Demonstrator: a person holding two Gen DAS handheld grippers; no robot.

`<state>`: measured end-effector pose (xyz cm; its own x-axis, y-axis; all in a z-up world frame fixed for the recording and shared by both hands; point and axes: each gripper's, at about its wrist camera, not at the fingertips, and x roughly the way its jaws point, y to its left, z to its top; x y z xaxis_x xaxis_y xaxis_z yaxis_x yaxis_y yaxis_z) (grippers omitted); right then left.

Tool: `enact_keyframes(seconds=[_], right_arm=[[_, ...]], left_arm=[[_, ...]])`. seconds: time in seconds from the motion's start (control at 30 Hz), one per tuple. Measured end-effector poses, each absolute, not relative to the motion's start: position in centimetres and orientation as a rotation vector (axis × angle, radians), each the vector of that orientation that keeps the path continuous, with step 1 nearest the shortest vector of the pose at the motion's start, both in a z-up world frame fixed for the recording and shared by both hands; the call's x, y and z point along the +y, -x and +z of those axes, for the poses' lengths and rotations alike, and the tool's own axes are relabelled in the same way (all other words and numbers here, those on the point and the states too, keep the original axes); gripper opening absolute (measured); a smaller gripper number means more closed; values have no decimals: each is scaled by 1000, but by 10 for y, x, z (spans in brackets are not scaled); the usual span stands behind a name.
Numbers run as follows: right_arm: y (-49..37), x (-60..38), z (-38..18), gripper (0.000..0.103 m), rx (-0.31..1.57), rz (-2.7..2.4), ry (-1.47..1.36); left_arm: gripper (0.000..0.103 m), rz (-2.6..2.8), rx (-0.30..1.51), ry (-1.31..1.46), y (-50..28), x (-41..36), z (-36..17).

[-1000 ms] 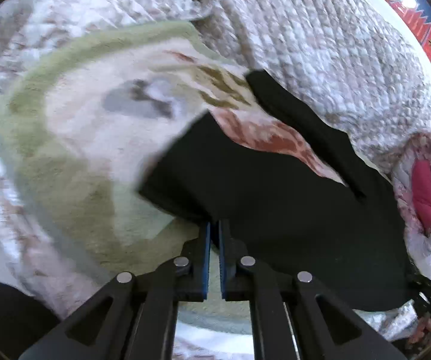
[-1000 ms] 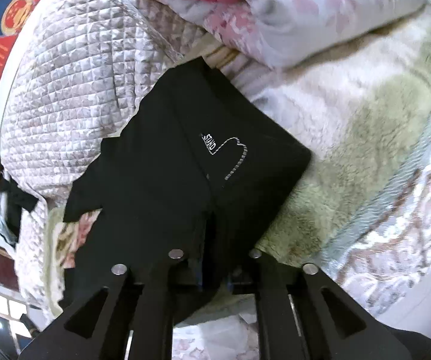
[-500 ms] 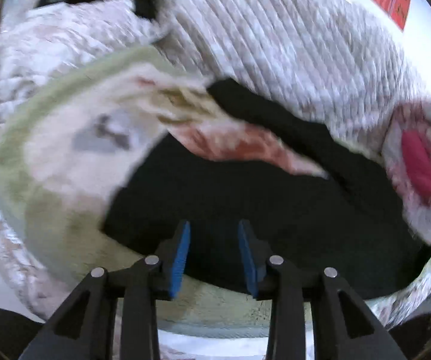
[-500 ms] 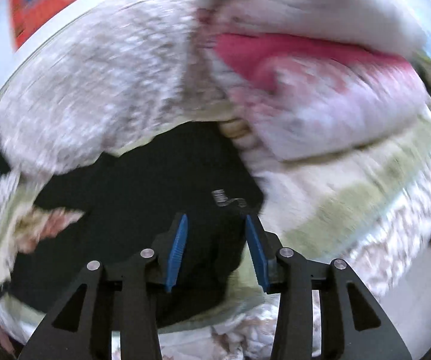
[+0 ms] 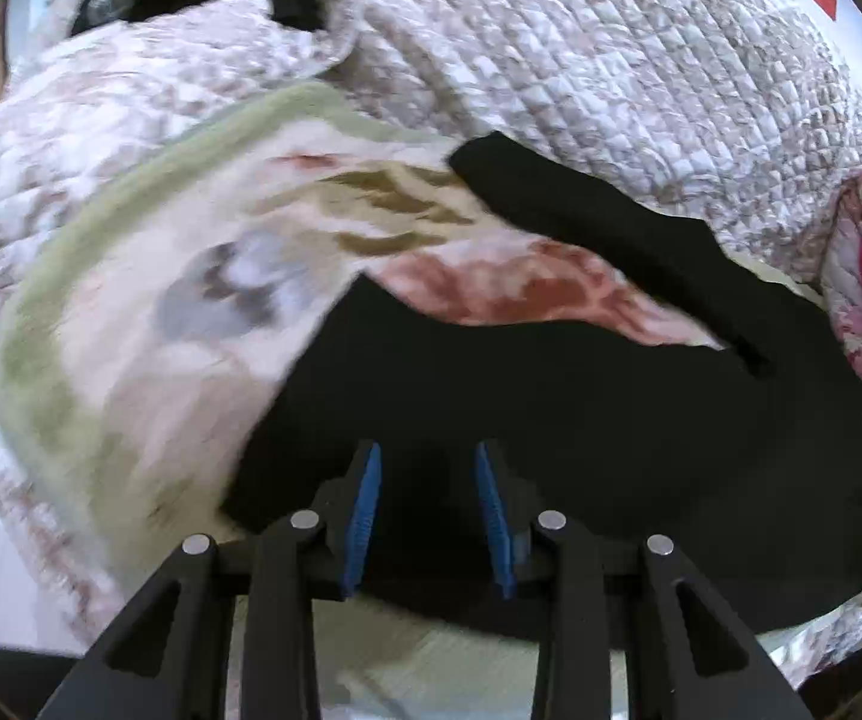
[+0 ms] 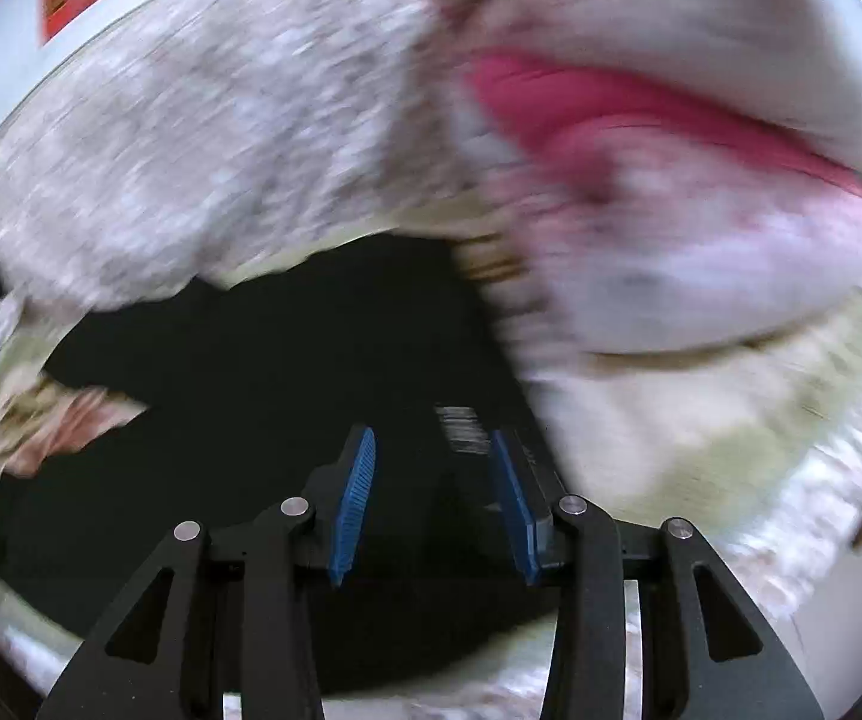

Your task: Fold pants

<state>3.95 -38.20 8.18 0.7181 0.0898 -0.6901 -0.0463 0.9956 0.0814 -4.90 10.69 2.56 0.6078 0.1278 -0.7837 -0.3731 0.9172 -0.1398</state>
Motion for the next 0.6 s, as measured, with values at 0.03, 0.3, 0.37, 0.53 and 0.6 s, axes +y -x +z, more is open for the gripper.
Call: enact_keyframes(seconds=[0.03, 0.3, 0.37, 0.53, 0.6], right_arm=[[-46, -375, 78, 42, 779, 96, -52], [-98, -345, 34, 42, 951, 135, 28], [-100, -343, 41, 42, 930, 149, 13], [-118, -323, 54, 42, 906, 208, -9], [-121, -314, 55, 42, 897, 238, -1]], left_arm=[[36, 289, 878, 299, 41, 109, 22], [35, 390, 885, 300, 28, 143, 13], [35, 405, 856, 305, 26, 150, 23], [36, 201, 887, 277, -6, 134, 31], [36, 127, 939, 270, -23, 124, 21]])
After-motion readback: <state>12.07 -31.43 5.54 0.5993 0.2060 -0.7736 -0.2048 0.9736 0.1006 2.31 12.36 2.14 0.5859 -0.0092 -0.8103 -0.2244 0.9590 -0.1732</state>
